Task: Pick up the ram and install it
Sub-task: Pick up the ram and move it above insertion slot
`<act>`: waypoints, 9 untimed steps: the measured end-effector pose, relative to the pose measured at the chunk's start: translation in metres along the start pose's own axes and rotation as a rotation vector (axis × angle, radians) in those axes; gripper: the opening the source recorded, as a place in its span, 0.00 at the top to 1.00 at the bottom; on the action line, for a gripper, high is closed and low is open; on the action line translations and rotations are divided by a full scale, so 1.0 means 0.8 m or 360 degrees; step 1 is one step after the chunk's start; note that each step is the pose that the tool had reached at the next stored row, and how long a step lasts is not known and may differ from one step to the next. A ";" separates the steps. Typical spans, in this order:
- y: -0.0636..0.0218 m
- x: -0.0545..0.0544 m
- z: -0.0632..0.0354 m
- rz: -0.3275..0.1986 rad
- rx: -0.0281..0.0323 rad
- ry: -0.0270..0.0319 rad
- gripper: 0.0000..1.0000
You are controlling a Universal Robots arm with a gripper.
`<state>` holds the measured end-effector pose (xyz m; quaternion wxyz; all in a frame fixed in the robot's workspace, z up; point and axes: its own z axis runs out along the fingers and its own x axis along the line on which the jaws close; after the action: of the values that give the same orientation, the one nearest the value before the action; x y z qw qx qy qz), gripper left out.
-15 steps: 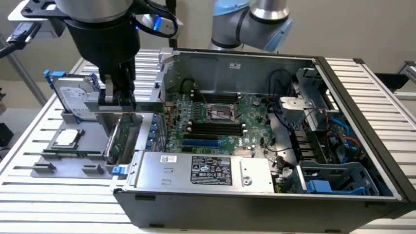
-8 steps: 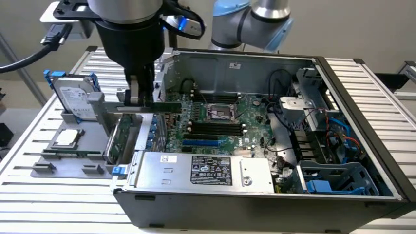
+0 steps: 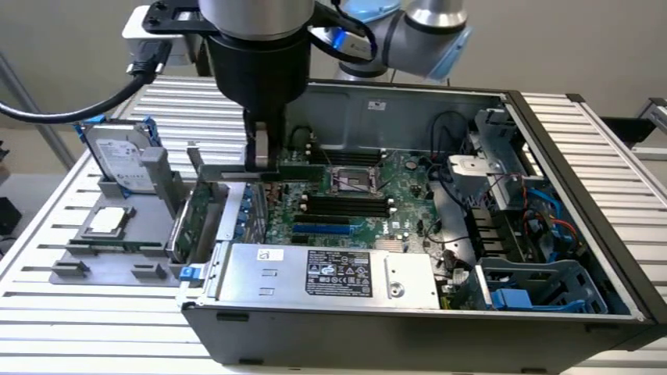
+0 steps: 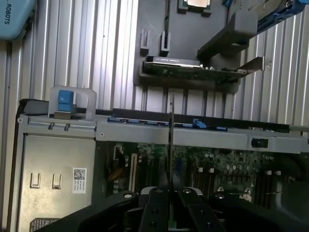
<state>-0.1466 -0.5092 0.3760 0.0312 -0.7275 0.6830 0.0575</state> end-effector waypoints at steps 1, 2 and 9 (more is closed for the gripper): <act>-0.006 0.000 0.000 0.0000 -0.00002 0.00000 1.00; -0.011 0.001 0.000 0.0000 -0.00005 0.00000 1.00; -0.051 0.003 -0.001 0.0001 -0.00052 -0.00002 1.00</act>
<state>-0.1056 -0.5092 0.3750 0.0300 -0.7274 0.6830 0.0586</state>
